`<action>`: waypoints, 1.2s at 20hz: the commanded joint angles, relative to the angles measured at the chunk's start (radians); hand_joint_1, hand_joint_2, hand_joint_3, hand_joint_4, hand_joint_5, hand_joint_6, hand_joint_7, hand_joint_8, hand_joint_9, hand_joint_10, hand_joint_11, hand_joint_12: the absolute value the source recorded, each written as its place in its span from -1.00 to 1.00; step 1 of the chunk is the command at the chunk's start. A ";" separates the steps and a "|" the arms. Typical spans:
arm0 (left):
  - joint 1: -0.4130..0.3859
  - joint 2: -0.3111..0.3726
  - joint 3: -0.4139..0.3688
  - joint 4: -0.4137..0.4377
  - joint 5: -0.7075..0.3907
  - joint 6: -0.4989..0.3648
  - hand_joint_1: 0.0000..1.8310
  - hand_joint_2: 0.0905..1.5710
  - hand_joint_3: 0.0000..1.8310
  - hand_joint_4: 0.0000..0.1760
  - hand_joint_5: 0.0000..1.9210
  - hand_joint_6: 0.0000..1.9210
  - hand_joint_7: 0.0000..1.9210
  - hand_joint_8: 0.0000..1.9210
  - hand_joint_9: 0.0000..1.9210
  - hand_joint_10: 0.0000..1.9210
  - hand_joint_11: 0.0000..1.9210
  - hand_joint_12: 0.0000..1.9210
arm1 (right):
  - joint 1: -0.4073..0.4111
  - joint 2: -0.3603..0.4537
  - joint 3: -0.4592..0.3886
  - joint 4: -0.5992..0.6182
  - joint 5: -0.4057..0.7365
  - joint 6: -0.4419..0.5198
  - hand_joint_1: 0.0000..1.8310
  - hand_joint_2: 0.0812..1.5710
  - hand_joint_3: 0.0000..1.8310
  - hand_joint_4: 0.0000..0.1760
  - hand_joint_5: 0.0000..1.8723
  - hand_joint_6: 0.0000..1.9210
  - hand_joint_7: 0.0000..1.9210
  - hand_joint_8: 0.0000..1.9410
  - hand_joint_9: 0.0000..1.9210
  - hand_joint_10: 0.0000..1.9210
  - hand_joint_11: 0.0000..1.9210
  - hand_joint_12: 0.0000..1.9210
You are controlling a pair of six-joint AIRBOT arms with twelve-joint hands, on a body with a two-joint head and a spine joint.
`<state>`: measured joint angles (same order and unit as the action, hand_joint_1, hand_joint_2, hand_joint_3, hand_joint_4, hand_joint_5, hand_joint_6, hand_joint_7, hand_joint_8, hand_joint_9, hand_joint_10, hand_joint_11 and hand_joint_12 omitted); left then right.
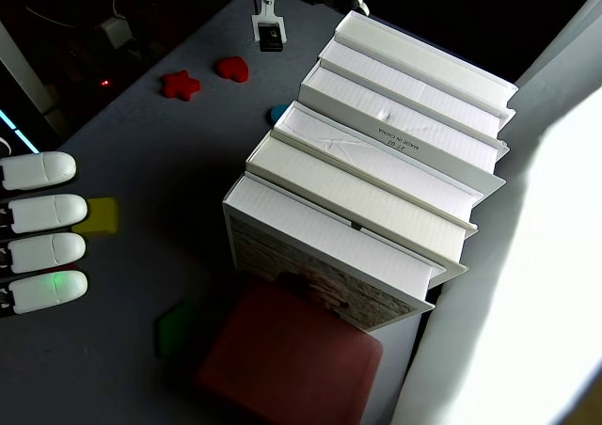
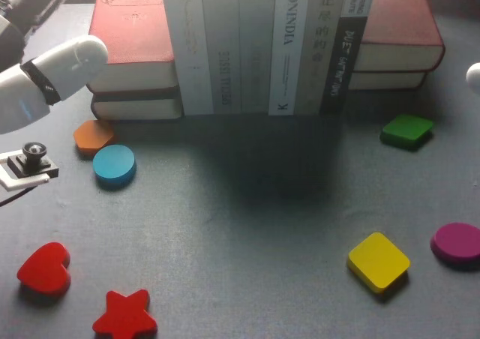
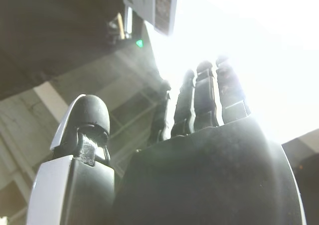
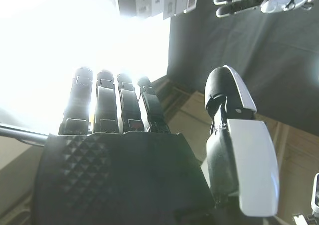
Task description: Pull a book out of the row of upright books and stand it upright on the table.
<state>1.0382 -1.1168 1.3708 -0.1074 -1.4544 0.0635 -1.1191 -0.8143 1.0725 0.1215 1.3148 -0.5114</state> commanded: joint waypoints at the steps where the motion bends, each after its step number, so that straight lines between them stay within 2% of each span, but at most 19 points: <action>1: -0.017 0.004 0.006 -0.012 -0.090 -0.003 -0.81 0.72 -0.99 -0.89 -0.99 -1.00 -1.00 -1.00 -1.00 -1.00 -1.00 -1.00 | 0.010 0.000 -0.001 0.016 0.109 0.004 -0.45 0.71 -0.96 -1.00 -1.00 -1.00 -1.00 -1.00 -1.00 -1.00 -1.00 -1.00; 3: -0.018 0.004 0.005 -0.011 -0.093 -0.004 -0.79 0.73 -0.99 -1.00 -0.99 -1.00 -1.00 -1.00 -1.00 -1.00 -1.00 -1.00 | 0.014 -0.002 0.001 0.008 0.100 0.008 -0.45 0.71 -0.97 -1.00 -1.00 -1.00 -1.00 -1.00 -1.00 -1.00 -1.00 -1.00; 6: -0.018 0.005 0.003 -0.011 -0.095 -0.004 -0.80 0.73 -0.99 -1.00 -0.97 -0.99 -1.00 -1.00 -1.00 -1.00 -1.00 -1.00 | 0.031 -0.002 0.005 0.000 0.097 0.009 -0.47 0.73 -0.98 -1.00 -1.00 -1.00 -1.00 -1.00 -1.00 -1.00 -1.00 -1.00; 7: -0.018 0.006 0.003 -0.011 -0.092 -0.004 -0.82 0.74 -0.99 -1.00 -0.97 -0.99 -1.00 -1.00 -1.00 -1.00 -1.00 -1.00 | 0.049 -0.002 0.008 -0.008 0.094 0.009 -0.41 0.75 -0.98 -1.00 -1.00 -1.00 -1.00 -1.00 -1.00 -1.00 -1.00 -1.00; 8: -0.017 0.006 0.003 -0.010 -0.090 -0.004 -0.82 0.74 -0.99 -1.00 -0.97 -0.99 -1.00 -1.00 -1.00 -1.00 -1.00 -1.00 | 0.072 -0.005 0.013 -0.023 0.080 0.008 -0.42 0.72 -0.99 -1.00 -1.00 -1.00 -1.00 -1.00 -1.00 -1.00 -0.98 -0.99; 9: -0.013 0.006 0.003 -0.008 -0.088 -0.004 -0.82 0.74 -1.00 -1.00 -0.96 -0.99 -1.00 -1.00 -1.00 -1.00 -1.00 -1.00 | 0.104 -0.012 0.024 -0.041 0.057 0.007 -0.42 0.72 -1.00 -1.00 -1.00 -1.00 -1.00 -1.00 -0.99 -1.00 -1.00 -0.61; 10: -0.010 0.006 0.002 -0.006 -0.084 -0.004 -0.85 0.75 -0.99 -1.00 -0.97 -1.00 -1.00 -1.00 -1.00 -1.00 -1.00 -1.00 | 0.135 -0.018 0.033 -0.062 0.030 0.007 -0.43 0.72 -1.00 -1.00 -1.00 -1.00 -1.00 -1.00 -0.98 -1.00 -1.00 -0.36; 11: -0.007 0.006 0.002 -0.004 -0.080 -0.004 -0.91 0.75 -0.99 -1.00 -1.00 -1.00 -1.00 -1.00 -1.00 -1.00 -1.00 -1.00 | 0.174 -0.024 0.044 -0.084 -0.002 0.006 -0.40 0.75 -1.00 -1.00 -1.00 -1.00 -1.00 -1.00 -0.98 -1.00 -1.00 -0.21; 13: 0.000 0.008 0.000 -0.003 -0.076 -0.005 -0.88 0.75 -1.00 -0.98 -1.00 -1.00 -1.00 -1.00 -1.00 -1.00 -1.00 -1.00 | 0.246 -0.044 0.069 -0.123 -0.056 0.005 -0.31 0.81 -1.00 -1.00 -1.00 -1.00 -1.00 -1.00 -1.00 -1.00 -1.00 -0.39; 14: 0.004 0.009 -0.001 -0.004 -0.075 -0.007 -0.83 0.75 -1.00 -0.87 -0.99 -1.00 -1.00 -1.00 -1.00 -1.00 -1.00 -1.00 | 0.289 -0.056 0.084 -0.147 -0.087 0.005 -0.27 0.81 -1.00 -1.00 -1.00 -1.00 -1.00 -1.00 -1.00 -1.00 -1.00 -0.42; 16: 0.008 0.012 -0.001 -0.005 -0.077 -0.007 -0.79 0.74 -1.00 -0.83 -0.98 -0.99 -1.00 -1.00 -1.00 -1.00 -1.00 -1.00 | 0.375 -0.080 0.111 -0.193 -0.166 0.002 -0.37 0.81 -1.00 -1.00 -1.00 -1.00 -1.00 -1.00 -1.00 -1.00 -1.00 -0.54; 17: 0.008 0.013 -0.001 -0.005 -0.077 -0.007 -0.79 0.74 -1.00 -0.74 -0.98 -0.99 -1.00 -1.00 -1.00 -1.00 -1.00 -1.00 | 0.423 -0.094 0.129 -0.227 -0.220 0.002 -0.42 0.82 -1.00 -1.00 -1.00 -1.00 -1.00 -1.00 -1.00 -1.00 -1.00 -0.91; 18: 0.008 0.012 -0.001 -0.005 -0.077 -0.007 -0.81 0.73 -1.00 -0.76 -0.97 -0.99 -1.00 -1.00 -1.00 -1.00 -1.00 -1.00 | 0.454 -0.103 0.140 -0.247 -0.256 0.002 -0.42 0.80 -1.00 -1.00 -0.97 -0.99 -1.00 -1.00 -1.00 -1.00 -1.00 -0.98; 20: 0.008 0.012 -0.001 -0.005 -0.076 -0.007 -0.78 0.74 -1.00 -0.75 -0.93 -0.98 -1.00 -1.00 -1.00 -1.00 -1.00 -1.00 | 0.516 -0.125 0.160 -0.284 -0.325 -0.006 -0.63 0.74 -1.00 -1.00 -0.95 -0.98 -1.00 -1.00 -1.00 -1.00 -1.00 -1.00; 21: 0.009 0.012 -0.001 -0.006 -0.074 -0.007 -0.79 0.73 -1.00 -0.52 -0.93 -0.99 -1.00 -1.00 -1.00 -1.00 -1.00 -1.00 | 0.544 -0.138 0.167 -0.297 -0.367 -0.022 -0.67 0.72 -1.00 -1.00 -0.94 -0.98 -1.00 -1.00 -1.00 -1.00 -1.00 -1.00; 23: 0.011 0.011 -0.001 -0.006 -0.073 -0.007 -0.79 0.74 -1.00 -0.61 -0.91 -0.98 -1.00 -1.00 -1.00 -1.00 -1.00 -1.00 | 0.604 -0.162 0.177 -0.326 -0.453 -0.066 -0.74 0.72 -1.00 -1.00 -0.90 -0.97 -1.00 -1.00 -1.00 -1.00 -1.00 -1.00; 24: 0.012 0.011 -0.001 -0.007 -0.073 -0.007 -0.79 0.73 -1.00 -0.60 -0.91 -0.98 -1.00 -1.00 -1.00 -1.00 -1.00 -1.00 | 0.639 -0.175 0.181 -0.336 -0.508 -0.101 -0.70 0.72 -1.00 -1.00 -0.85 -0.95 -1.00 -1.00 -1.00 -1.00 -1.00 -1.00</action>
<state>1.0542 -1.1065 1.3705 -0.0902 -1.4120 0.0624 -0.4961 -0.9874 1.2495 -0.2420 0.7345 -0.6044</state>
